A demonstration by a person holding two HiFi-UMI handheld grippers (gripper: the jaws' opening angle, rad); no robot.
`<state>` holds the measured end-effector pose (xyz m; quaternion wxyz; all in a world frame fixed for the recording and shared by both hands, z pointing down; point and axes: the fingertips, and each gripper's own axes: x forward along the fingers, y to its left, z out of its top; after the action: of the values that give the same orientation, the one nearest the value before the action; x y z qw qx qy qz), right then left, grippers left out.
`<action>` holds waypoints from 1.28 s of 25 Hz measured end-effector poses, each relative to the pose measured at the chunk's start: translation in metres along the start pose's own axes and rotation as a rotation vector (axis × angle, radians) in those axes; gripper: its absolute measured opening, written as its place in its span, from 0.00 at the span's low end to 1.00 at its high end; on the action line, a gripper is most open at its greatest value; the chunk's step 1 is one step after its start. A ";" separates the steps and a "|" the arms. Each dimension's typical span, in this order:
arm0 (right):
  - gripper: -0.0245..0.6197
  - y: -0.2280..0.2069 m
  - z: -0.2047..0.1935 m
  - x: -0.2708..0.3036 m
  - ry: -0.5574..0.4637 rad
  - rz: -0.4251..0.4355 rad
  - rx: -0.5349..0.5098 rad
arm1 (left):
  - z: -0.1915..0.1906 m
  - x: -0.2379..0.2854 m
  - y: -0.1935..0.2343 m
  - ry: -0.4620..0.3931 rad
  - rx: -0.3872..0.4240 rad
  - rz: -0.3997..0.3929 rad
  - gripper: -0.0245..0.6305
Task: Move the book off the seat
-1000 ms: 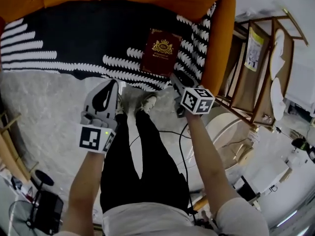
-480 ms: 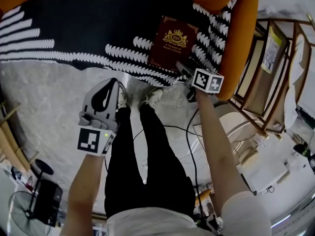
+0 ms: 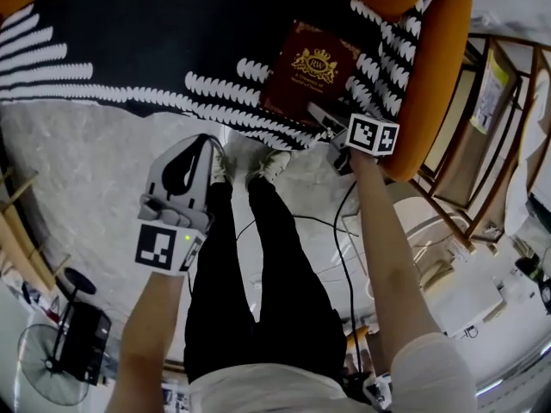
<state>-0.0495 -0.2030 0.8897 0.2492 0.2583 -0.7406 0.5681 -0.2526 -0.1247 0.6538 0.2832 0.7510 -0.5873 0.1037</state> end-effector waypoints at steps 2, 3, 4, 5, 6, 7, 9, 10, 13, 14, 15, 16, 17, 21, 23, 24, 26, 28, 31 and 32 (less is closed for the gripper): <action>0.55 -0.001 0.001 0.003 0.013 0.018 -0.005 | -0.002 0.003 0.004 0.004 0.007 0.004 0.06; 0.56 -0.002 0.001 0.004 0.019 0.021 -0.009 | -0.004 0.004 0.006 0.007 0.006 0.006 0.06; 0.56 -0.002 0.001 0.006 0.026 0.021 -0.015 | -0.005 0.005 0.008 0.009 0.006 0.008 0.06; 0.56 -0.002 0.001 0.007 0.033 0.018 -0.023 | -0.007 0.006 0.009 0.010 0.011 0.009 0.06; 0.56 -0.001 0.000 0.007 0.039 0.015 -0.029 | -0.008 0.007 0.010 0.011 0.013 0.011 0.06; 0.56 0.000 0.000 0.007 0.043 0.014 -0.030 | -0.008 0.007 0.010 0.012 0.010 0.014 0.06; 0.55 0.002 0.000 0.005 0.036 0.024 -0.017 | -0.008 0.005 0.008 0.015 -0.001 0.016 0.06; 0.54 0.004 0.001 0.002 0.026 0.035 -0.005 | -0.009 0.003 0.006 0.018 -0.006 0.016 0.06; 0.48 0.011 0.004 -0.007 -0.025 0.084 0.047 | -0.011 -0.001 0.003 0.038 -0.027 0.020 0.06; 0.46 0.014 0.005 -0.010 -0.046 0.107 0.074 | -0.013 -0.002 0.002 0.046 -0.031 0.021 0.06; 0.44 0.017 0.007 -0.013 -0.069 0.136 0.106 | -0.015 -0.003 0.002 0.052 -0.032 0.021 0.06; 0.43 0.020 0.009 -0.016 -0.093 0.172 0.140 | -0.017 -0.003 0.002 0.056 -0.030 0.020 0.06; 0.42 0.024 0.013 -0.018 -0.115 0.208 0.168 | -0.018 -0.003 0.002 0.058 -0.029 0.019 0.06; 0.41 0.034 0.019 -0.022 -0.161 0.265 0.208 | -0.022 -0.006 0.009 0.057 -0.029 0.023 0.06; 0.41 0.040 0.017 -0.023 -0.154 0.240 0.182 | -0.023 -0.009 0.012 0.053 -0.022 0.026 0.06; 0.41 0.043 0.016 -0.024 -0.146 0.217 0.166 | -0.022 -0.010 0.013 0.052 -0.024 0.028 0.06; 0.41 0.045 0.013 -0.026 -0.132 0.179 0.149 | -0.022 -0.012 0.014 0.053 -0.028 0.033 0.06; 0.41 0.045 0.008 -0.028 -0.124 0.154 0.152 | -0.021 -0.012 0.014 0.053 -0.031 0.034 0.06; 0.41 0.046 -0.003 -0.025 -0.115 0.146 0.165 | -0.020 -0.011 0.014 0.051 -0.035 0.033 0.06; 0.41 0.047 -0.006 -0.023 -0.117 0.154 0.174 | -0.021 -0.011 0.013 0.053 -0.035 0.033 0.06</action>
<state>-0.0634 -0.1844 0.8426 0.1377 0.2540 -0.7193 0.6317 -0.2644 -0.1066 0.6695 0.3099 0.7333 -0.5937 0.1178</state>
